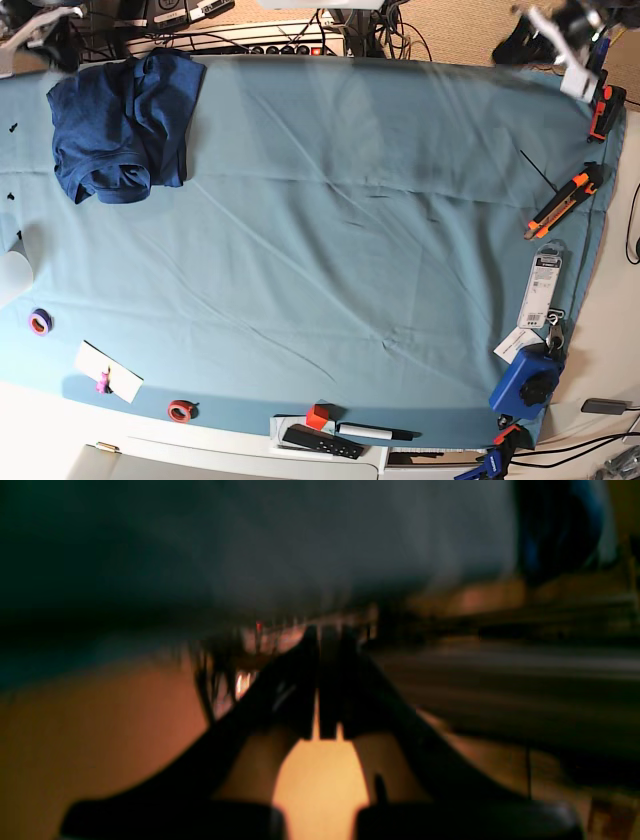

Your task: Layout the t-shirt on the table in an organized manner, then fold the t-shirt properly

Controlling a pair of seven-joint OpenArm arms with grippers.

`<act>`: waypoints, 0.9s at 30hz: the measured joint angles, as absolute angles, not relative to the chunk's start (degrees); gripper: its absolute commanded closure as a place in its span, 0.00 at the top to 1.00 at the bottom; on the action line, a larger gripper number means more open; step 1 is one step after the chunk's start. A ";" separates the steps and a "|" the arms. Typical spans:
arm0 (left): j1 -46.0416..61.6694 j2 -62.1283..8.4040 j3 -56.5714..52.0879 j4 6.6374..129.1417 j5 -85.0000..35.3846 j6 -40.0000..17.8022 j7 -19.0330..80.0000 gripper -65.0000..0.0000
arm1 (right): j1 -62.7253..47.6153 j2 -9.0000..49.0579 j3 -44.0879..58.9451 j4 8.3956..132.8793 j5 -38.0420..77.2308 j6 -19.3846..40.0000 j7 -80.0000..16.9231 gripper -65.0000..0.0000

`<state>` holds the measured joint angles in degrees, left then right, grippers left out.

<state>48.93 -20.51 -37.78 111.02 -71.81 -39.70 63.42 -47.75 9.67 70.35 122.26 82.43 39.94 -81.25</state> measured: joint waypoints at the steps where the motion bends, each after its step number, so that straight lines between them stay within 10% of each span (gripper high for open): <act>1: 50.57 -21.45 -37.69 110.98 -71.77 -39.70 64.27 0.00 | -48.90 9.67 70.30 122.26 82.46 39.94 -81.23 0.00; 13: 63.09 -36.47 -33.56 101.73 -71.83 -39.79 63.59 0.00 | -57.80 18.26 37.93 104.47 60.88 39.99 -79.64 0.00; 27: 39.99 -37.04 12.25 68.20 -24.95 -34.09 15.88 0.00 | -28.60 24.88 4.34 41.10 32.47 39.70 -42.59 0.00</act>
